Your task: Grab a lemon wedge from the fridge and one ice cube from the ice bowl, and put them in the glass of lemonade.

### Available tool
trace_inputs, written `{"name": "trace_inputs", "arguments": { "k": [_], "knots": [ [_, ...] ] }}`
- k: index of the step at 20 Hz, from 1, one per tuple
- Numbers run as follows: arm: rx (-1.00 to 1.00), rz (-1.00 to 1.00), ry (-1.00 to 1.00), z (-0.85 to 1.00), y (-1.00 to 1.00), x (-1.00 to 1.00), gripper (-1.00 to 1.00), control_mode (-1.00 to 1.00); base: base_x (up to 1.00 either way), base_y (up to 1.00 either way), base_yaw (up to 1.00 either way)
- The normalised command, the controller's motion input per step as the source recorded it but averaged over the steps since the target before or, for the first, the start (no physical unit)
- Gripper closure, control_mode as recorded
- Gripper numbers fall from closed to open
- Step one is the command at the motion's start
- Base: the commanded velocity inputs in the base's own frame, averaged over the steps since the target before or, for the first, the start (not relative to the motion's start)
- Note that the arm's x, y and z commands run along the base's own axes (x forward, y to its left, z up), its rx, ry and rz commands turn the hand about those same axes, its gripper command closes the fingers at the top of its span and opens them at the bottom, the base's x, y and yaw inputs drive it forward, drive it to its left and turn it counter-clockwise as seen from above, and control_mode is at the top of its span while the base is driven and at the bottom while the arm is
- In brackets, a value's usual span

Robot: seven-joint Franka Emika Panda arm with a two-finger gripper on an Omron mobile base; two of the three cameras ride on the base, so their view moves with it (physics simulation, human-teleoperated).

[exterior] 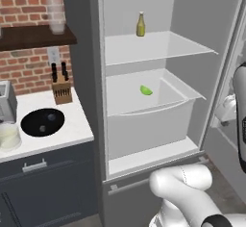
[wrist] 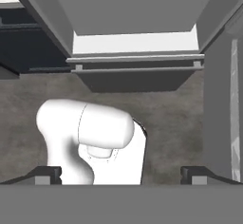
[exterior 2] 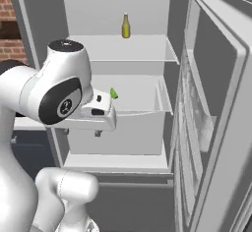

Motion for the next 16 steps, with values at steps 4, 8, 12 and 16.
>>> {"name": "trace_inputs", "arguments": {
  "k": [4, 8, 12, 16],
  "knots": [
    [0.0, 0.0, 0.0, 0.0, 0.0, 0.0, -1.0, 1.0, 0.45, 0.0, 0.13],
    [0.0, 0.03, 0.0, 0.0, 0.0, 0.14, -1.0, -1.0, 0.43, 0.0, 0.11],
    [0.0, 0.09, 0.0, 0.0, 0.02, 0.18, -1.0, -1.0, 0.0, 0.0, 0.0],
    [0.0, 0.0, -0.02, 0.01, 0.21, -0.05, -1.0, -1.0, 0.0, 0.0, 0.0]
  ]
}}
